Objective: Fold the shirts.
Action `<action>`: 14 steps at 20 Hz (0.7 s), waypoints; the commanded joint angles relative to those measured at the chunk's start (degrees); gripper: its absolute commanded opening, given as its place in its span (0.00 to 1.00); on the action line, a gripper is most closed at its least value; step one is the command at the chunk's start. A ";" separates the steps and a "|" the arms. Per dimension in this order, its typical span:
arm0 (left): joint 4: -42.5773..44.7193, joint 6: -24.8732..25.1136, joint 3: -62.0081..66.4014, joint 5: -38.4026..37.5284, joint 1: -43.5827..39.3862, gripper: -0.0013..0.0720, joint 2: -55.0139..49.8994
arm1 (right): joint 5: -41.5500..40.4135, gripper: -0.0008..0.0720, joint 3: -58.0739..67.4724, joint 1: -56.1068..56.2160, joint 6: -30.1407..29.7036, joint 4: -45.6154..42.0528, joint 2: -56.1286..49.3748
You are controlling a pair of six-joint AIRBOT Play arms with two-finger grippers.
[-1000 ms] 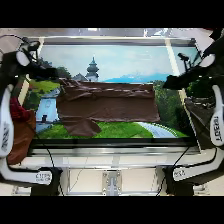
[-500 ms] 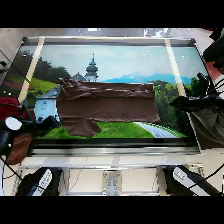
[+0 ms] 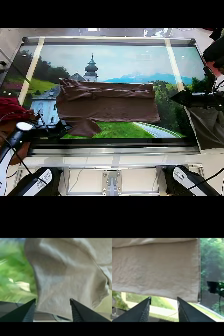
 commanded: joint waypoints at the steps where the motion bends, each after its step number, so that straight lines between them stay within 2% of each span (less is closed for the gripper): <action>1: -3.02 3.85 -0.31 1.90 0.04 0.66 -3.08 | 1.99 0.54 0.70 -0.04 0.02 1.09 0.09; 2: -3.61 3.91 -0.31 2.27 0.04 0.65 -3.50 | 2.34 0.54 0.70 -0.04 0.04 1.44 0.09; 3: -5.11 4.70 -0.31 2.32 0.04 0.50 -3.89 | 2.58 0.53 0.70 -0.04 0.02 1.90 0.09; 5: -9.90 8.85 -0.31 2.27 0.04 0.03 -4.13 | 2.54 0.53 0.70 -0.04 0.02 1.88 0.09; 6: -12.33 10.95 -0.31 2.23 0.04 0.04 -4.13 | 2.40 0.53 0.68 -0.04 0.02 1.40 0.09; 9: -14.73 11.56 -0.26 1.75 0.04 0.04 -4.13 | 2.95 0.53 -1.31 -0.04 1.18 -5.64 0.09; 11: -14.71 11.65 -0.26 0.42 0.04 0.04 -4.13 | 0.42 0.53 -10.51 -0.04 4.90 -7.02 0.42; 12: -14.75 12.61 -0.26 0.02 0.04 0.04 -4.13 | -3.61 0.53 -16.50 -0.04 6.36 -3.28 0.85; 14: -14.75 13.07 -0.26 -0.59 0.04 0.04 -4.13 | -12.20 0.54 -28.74 -0.04 7.13 10.84 1.07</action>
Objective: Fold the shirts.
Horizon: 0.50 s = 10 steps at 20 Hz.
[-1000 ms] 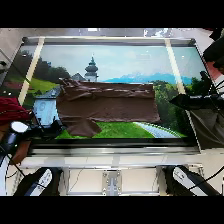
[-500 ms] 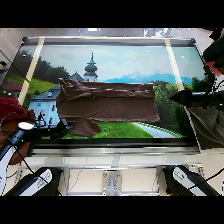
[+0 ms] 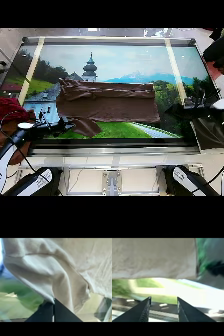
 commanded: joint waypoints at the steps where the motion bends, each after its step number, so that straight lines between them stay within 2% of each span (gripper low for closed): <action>1: -1.01 1.49 0.02 -1.20 0.04 0.04 -0.04 | -12.11 0.54 -17.11 -0.02 2.71 16.72 0.42; 2: -1.01 1.49 0.02 -1.20 0.04 0.04 -0.04 | -14.01 0.54 -19.91 -0.02 2.69 19.17 0.17; 7: -1.01 1.46 0.02 -1.25 0.04 0.04 -0.04 | -16.85 0.54 -21.64 0.02 2.75 16.22 -4.00; 10: -1.01 1.46 0.02 -1.42 0.04 0.04 -0.04 | -24.76 0.54 -21.64 0.02 2.71 19.43 -4.94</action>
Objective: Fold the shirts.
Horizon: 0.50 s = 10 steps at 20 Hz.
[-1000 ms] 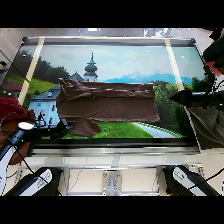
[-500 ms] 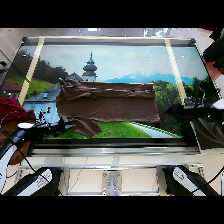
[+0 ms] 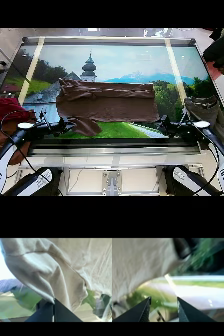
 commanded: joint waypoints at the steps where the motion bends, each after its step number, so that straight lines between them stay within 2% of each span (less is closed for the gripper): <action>1: -0.02 0.04 0.02 -0.15 0.04 0.04 -0.04 | -8.35 0.53 -0.96 0.04 0.13 3.91 -1.20; 8: -0.02 0.04 0.02 -0.20 0.04 0.04 -0.04 | -10.51 0.53 -0.96 2.97 -0.33 4.31 -5.44; 9: -0.04 0.04 0.02 -0.22 0.04 0.04 -0.04 | -11.87 0.50 -0.94 3.96 -0.33 4.72 -5.86; 10: -0.04 0.04 0.02 -0.44 0.04 0.04 -0.04 | -13.18 0.39 -0.94 4.68 -0.31 5.64 -6.08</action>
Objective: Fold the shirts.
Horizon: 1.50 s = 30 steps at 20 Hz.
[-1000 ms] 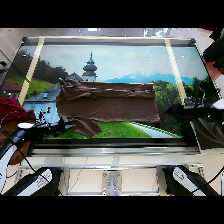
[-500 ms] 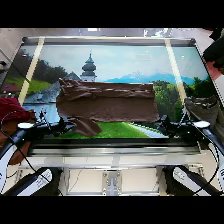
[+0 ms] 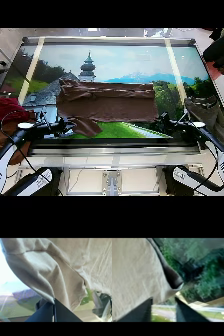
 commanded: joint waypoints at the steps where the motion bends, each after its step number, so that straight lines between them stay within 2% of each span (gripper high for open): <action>1: 0.00 0.02 0.02 -0.48 0.04 0.04 -0.04 | -4.44 0.18 0.00 2.45 -0.24 1.60 -1.36; 2: 0.00 0.02 0.02 -0.76 0.04 0.04 -0.04 | -4.24 0.04 0.37 2.62 -0.37 1.97 -1.36; 4: 0.02 0.00 0.04 -1.44 0.09 0.04 0.37 | -1.40 0.03 1.79 2.62 -1.88 2.03 -1.09; 6: 0.04 0.00 0.04 -5.44 0.11 0.04 2.86 | 4.24 0.03 3.98 2.62 -4.28 1.77 0.83; 8: 0.11 -0.48 0.02 -9.99 1.01 0.04 7.74 | 8.74 0.03 5.90 2.60 -4.20 -0.17 5.09; 12: 0.98 -6.56 0.04 -13.14 8.09 0.04 24.15 | 15.98 0.03 7.41 2.60 1.11 -9.27 17.97; 15: 7.48 -14.12 0.72 -15.72 12.11 0.04 36.76 | 22.58 0.03 7.39 2.60 3.56 -12.72 27.61; 17: 12.26 -18.45 2.32 -19.30 12.28 0.04 41.99 | 24.48 0.03 7.39 2.60 4.94 -13.33 32.20; 19: 13.00 -21.09 4.24 -20.35 12.28 0.04 45.00 | 25.59 0.03 7.80 2.62 5.66 -13.99 34.18; 21: 14.21 -21.07 6.73 -20.85 12.26 0.04 44.68 | 26.47 0.03 9.35 2.60 5.70 -17.38 33.97; 24: 23.08 -20.98 11.69 -19.23 12.26 0.04 36.81 | 25.64 0.03 13.09 2.60 5.90 -24.61 31.61; 27: 21.88 -15.74 19.41 -14.29 9.94 0.04 22.77 | 20.92 0.03 17.40 3.02 5.16 -23.37 24.96; 30: 22.53 -13.46 29.97 -6.80 0.76 0.04 8.17 | 16.39 0.03 23.02 5.88 3.69 -21.49 14.56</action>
